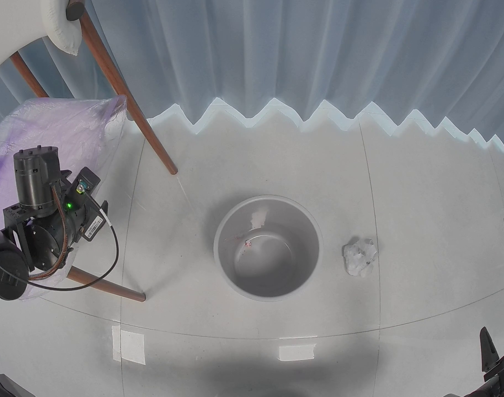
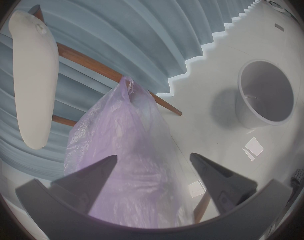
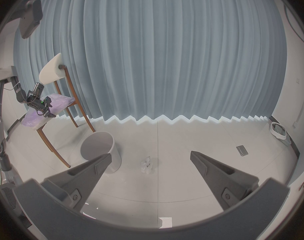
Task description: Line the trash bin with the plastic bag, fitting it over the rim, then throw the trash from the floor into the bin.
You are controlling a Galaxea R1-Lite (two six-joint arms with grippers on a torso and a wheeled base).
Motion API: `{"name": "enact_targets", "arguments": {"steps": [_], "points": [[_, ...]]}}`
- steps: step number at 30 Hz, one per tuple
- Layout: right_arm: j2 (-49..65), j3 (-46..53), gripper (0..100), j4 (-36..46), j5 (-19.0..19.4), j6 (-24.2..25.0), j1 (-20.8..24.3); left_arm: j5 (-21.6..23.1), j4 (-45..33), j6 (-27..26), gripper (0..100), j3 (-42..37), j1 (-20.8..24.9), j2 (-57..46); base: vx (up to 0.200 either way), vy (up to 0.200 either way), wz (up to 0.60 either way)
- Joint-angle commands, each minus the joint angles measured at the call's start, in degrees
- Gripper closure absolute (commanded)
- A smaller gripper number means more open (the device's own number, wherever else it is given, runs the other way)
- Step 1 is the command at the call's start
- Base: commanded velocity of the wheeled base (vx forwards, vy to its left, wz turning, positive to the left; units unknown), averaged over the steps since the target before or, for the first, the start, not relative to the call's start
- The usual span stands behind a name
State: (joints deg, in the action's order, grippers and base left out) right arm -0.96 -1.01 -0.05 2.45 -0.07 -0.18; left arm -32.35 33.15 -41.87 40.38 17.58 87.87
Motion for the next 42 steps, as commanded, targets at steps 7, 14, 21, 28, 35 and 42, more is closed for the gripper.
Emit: {"name": "enact_targets", "arguments": {"steps": [7, 14, 21, 28, 35, 42], "points": [[1.0, 1.0, 0, 0.0, 0.0, 0.0, 0.0, 7.0, 1.7, 0.3, 100, 1.0, -2.1, 1.8, 0.0, 0.0, 0.0], [1.0, 1.0, 0, 0.0, 0.0, 0.0, 0.0, 12.7, 0.2, 1.8, 100, 1.2, -4.5, -5.4, 0.0, 0.0, 0.0], [1.0, 1.0, 0, 0.0, 0.0, 0.0, 0.0, 14.8, -8.6, 11.4, 100, 2.3, -3.9, -16.9, 0.0, 0.0, 0.0], [1.0, 1.0, 0, 0.0, -0.2, 0.1, 0.0, 21.1, -29.0, 23.7, 100, 2.4, -4.0, -34.3, 0.0, 0.0, 0.0], [1.0, 1.0, 0, 0.0, -0.3, 0.0, 0.0, 27.6, -34.7, 33.1, 100, 2.4, -3.3, -39.5, 0.0, 0.0, 0.0], [1.0, 1.0, 0, 0.0, -0.3, 0.0, 0.0, 41.0, -33.7, 45.3, 100, 4.2, -3.2, -39.3, 0.0, 0.0, 0.0]]}}
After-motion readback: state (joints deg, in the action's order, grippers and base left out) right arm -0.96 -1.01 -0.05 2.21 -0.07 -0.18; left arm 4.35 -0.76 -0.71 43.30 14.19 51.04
